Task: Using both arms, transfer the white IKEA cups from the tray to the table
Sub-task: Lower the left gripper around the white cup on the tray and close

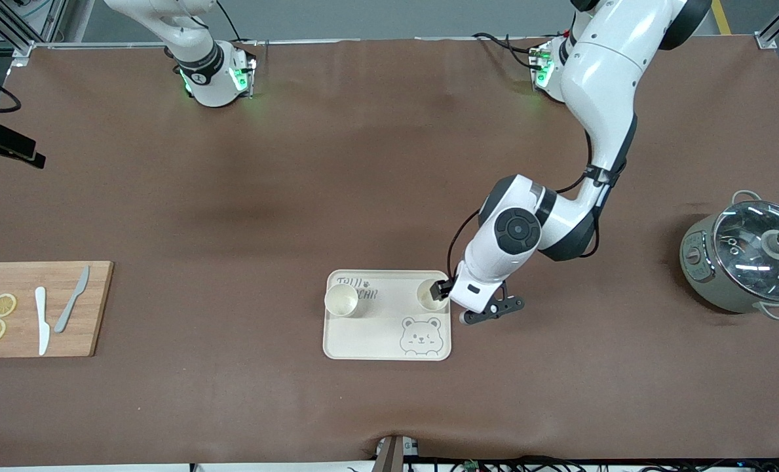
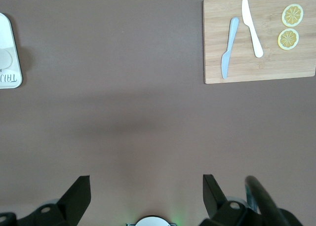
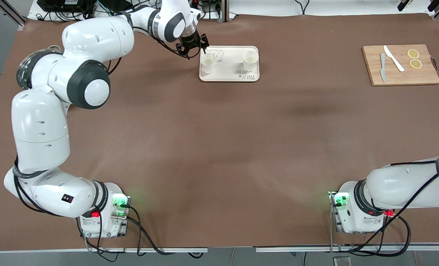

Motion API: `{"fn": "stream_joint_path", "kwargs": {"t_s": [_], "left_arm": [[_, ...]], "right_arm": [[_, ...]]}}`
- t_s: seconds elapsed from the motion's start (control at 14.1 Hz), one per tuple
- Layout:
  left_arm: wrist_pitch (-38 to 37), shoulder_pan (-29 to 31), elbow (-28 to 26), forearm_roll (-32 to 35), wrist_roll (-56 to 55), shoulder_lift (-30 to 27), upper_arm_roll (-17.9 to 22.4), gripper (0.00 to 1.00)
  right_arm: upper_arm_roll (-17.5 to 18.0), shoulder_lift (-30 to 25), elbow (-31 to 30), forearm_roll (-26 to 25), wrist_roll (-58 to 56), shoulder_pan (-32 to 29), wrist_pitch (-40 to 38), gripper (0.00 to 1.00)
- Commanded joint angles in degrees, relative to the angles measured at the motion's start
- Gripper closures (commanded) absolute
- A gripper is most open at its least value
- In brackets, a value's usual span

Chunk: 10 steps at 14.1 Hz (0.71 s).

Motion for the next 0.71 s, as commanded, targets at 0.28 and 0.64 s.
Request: {"fn": "stream_joint_path", "kwargs": {"t_s": [0.28,0.64], "left_arm": [[1.1,-1.4,1.4,1.3,-1.4,3.9,0.5,0.40],[3.4,-1.5,1.5,1.3,-1.5,5.1,0.5,0.69]], "right_arm": [[0.6,-0.9,-0.2,0.0,0.7,-1.0,0.6,0.00],[0.8,1.4,1.4,-0.2,0.4,-0.5,0.9,0.00]]}}
